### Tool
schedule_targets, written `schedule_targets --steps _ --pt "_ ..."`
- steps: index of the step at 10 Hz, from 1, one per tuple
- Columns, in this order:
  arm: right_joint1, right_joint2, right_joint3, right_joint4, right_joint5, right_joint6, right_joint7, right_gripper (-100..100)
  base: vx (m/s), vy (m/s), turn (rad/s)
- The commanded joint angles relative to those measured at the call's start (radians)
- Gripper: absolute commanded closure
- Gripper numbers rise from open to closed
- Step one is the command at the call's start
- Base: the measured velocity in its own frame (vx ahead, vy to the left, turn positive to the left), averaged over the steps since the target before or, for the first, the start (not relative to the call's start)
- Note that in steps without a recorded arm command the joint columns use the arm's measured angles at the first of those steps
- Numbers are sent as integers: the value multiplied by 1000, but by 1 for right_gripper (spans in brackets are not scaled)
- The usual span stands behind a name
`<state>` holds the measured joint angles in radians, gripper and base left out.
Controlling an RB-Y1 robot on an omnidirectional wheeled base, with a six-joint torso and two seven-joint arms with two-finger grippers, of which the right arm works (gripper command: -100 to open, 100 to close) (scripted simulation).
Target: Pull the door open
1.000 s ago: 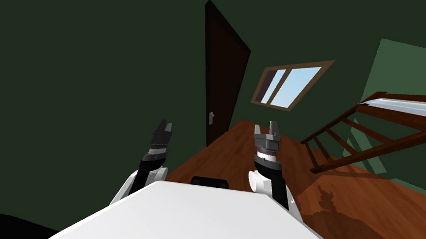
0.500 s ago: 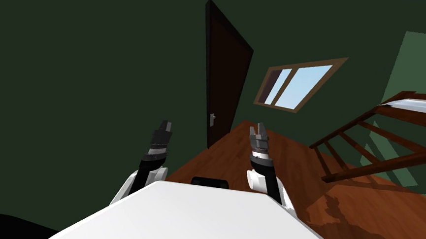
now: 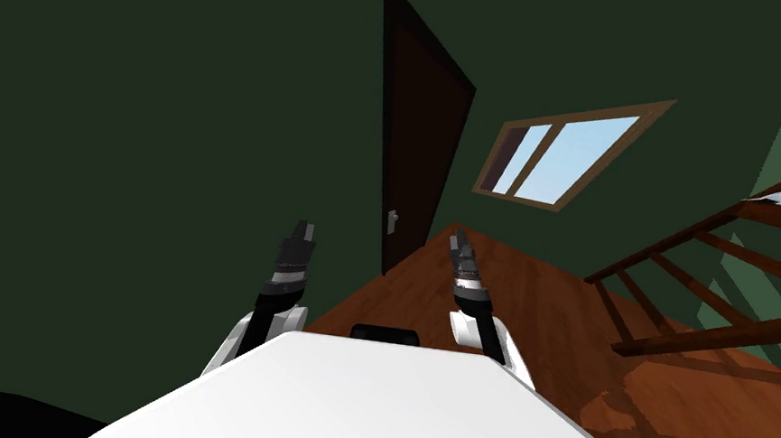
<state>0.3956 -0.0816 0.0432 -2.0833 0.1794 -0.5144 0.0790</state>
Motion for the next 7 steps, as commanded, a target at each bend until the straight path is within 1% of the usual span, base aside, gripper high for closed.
schedule_targets --steps 1,7 --pt "-18 -16 4 40 23 -2 33 -100 106 -11 89" --pt "-83 -77 19 197 109 -18 153 -100 96 -18 92"
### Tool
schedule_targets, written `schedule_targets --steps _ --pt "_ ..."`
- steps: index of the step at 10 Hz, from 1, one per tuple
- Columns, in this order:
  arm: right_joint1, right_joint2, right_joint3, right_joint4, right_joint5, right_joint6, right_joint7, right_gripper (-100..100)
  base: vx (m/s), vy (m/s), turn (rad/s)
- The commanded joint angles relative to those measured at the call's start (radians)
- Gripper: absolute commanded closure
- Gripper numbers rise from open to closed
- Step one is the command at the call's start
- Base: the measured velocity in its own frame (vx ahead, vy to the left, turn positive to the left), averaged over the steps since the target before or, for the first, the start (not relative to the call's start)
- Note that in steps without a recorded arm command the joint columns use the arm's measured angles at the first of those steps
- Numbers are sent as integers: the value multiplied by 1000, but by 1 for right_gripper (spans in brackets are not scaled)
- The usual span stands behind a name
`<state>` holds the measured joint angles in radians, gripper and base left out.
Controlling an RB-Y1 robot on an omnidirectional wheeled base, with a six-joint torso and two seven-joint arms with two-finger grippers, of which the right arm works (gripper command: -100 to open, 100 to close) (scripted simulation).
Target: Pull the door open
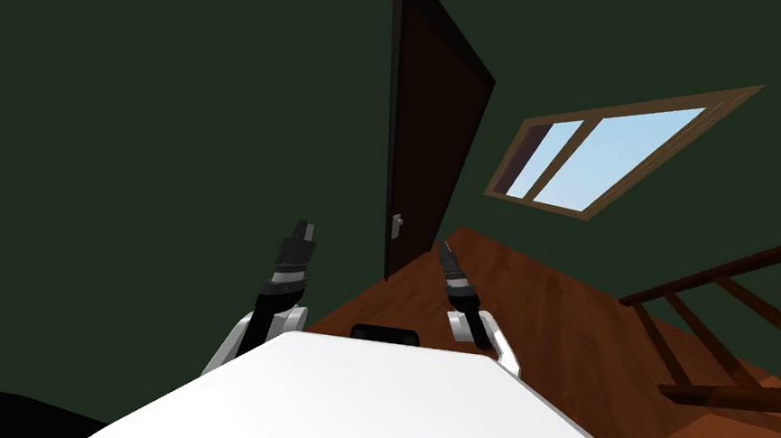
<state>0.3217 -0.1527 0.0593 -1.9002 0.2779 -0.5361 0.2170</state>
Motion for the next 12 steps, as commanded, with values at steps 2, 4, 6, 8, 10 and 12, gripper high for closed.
schedule_targets --steps 2,4,6,8,10,12 --pt "-32 -26 9 68 41 -2 57 -100 101 -18 93" --pt "-54 -47 14 123 71 -8 99 -100 100 -21 108" --pt "-77 -67 19 177 101 -13 140 -100 87 -29 85" --pt "-98 -86 24 230 130 -19 181 -100 103 -25 99" --pt "-120 -105 29 281 158 -24 220 -100 100 -30 100" --pt "-130 -114 32 306 172 -26 239 -100 54 -11 36"
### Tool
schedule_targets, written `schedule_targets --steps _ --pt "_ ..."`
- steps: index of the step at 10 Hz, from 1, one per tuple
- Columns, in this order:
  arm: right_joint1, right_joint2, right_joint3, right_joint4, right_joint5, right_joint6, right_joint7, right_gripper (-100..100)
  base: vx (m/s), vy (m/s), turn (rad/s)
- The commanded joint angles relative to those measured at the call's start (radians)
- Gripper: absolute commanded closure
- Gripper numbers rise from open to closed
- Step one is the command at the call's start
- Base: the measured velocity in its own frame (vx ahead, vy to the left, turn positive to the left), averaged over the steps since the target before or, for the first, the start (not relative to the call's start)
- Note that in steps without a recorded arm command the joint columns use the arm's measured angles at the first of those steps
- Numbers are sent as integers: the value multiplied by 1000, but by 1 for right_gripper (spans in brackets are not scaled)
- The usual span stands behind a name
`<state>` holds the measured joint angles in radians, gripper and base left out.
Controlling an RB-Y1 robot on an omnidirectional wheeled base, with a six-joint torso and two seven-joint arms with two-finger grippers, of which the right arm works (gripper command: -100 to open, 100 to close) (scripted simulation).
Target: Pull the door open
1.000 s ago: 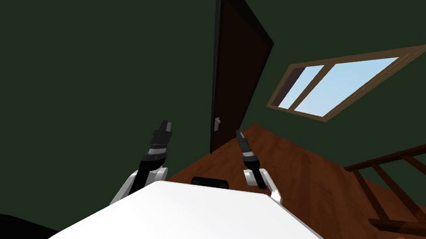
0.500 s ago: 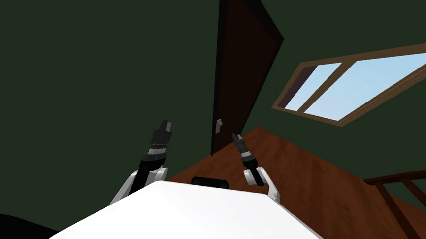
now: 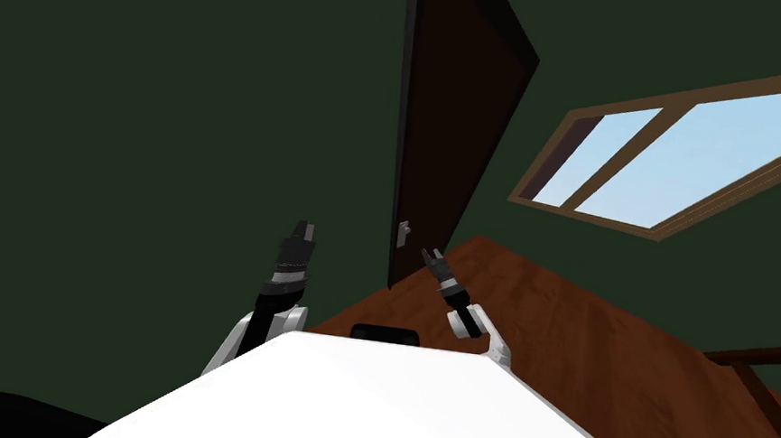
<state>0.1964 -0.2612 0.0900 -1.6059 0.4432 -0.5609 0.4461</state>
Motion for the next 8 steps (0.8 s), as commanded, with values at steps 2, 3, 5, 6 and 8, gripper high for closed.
schedule_targets --steps 2,3,5,6,8 --pt "-25 -23 6 60 34 -6 47 -100 79 -24 91" --pt "-25 -23 6 60 34 -6 47 -100 54 -27 25" --pt "-43 -39 10 105 58 -11 82 -100 58 -17 61" --pt "-52 -47 12 127 70 -13 98 -100 88 -24 87" --pt "-68 -61 16 166 92 -17 128 -100 83 -30 74"
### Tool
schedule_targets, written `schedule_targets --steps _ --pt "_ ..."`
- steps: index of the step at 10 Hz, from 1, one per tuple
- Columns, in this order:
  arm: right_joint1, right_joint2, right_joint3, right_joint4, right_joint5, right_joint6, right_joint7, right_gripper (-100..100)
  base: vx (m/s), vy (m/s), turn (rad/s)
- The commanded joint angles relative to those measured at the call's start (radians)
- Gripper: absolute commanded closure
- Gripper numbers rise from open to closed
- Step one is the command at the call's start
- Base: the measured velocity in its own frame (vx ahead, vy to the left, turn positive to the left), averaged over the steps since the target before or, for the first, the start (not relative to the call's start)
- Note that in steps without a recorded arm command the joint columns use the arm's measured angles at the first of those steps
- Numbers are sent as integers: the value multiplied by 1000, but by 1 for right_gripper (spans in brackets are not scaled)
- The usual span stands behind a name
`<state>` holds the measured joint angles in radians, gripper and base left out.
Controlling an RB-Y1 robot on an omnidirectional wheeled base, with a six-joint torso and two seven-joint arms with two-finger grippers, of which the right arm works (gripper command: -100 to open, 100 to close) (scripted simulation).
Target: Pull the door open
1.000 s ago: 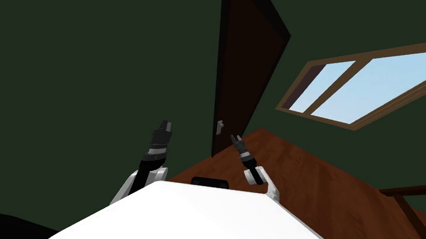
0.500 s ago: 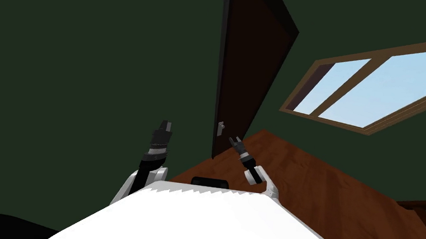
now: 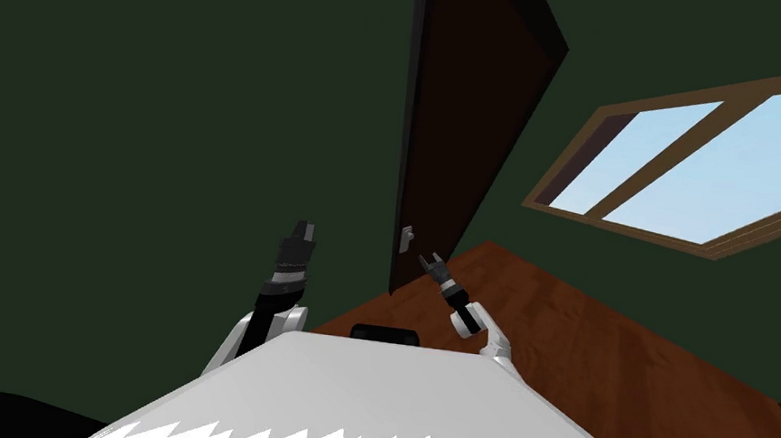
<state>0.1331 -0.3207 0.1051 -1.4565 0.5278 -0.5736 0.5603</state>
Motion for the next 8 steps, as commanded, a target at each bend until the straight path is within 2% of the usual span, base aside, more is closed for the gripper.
schedule_targets --steps 1,5,6,7,8 --pt "-13 -8 3 36 18 -7 29 -100 81 -40 65" --pt "-53 -43 12 133 71 -17 103 -100 102 -44 84" --pt "-46 -35 9 121 62 -20 91 -100 54 -27 15" --pt "-57 -44 -12 155 53 -34 98 -100 56 64 159" --pt "-62 -47 -22 169 48 -41 100 -100 113 95 159"
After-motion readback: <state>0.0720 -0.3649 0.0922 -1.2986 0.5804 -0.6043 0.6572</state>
